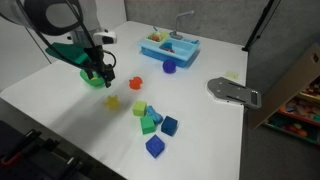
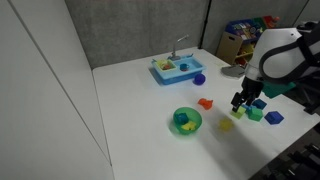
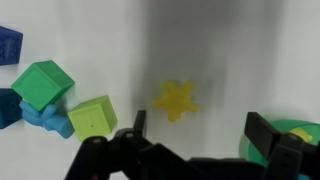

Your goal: Put the spiky plastic toy in the green bowl

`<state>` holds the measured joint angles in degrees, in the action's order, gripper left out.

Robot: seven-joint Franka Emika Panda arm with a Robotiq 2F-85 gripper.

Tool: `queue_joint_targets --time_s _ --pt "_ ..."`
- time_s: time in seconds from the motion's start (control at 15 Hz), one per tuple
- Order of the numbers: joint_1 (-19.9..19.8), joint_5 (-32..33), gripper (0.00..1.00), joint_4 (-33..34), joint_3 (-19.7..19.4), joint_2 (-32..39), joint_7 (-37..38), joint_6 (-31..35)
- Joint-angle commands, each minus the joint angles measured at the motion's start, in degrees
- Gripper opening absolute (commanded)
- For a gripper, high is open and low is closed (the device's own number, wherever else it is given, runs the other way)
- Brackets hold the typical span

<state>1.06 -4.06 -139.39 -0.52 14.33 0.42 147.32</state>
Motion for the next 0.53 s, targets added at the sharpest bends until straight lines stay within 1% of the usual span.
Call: queue_joint_targets --time_s 0.0,0.27,0.47 --pt "0.13 1.88 1.00 3.57 -0.51 6.02 1.95 2.16" --pt "1.70 4.92 1.00 6.01 -1.57 12.05 3.51 5.58" --pt "3.75 7.46 1.00 7.57 -3.01 15.98 5.50 8.28"
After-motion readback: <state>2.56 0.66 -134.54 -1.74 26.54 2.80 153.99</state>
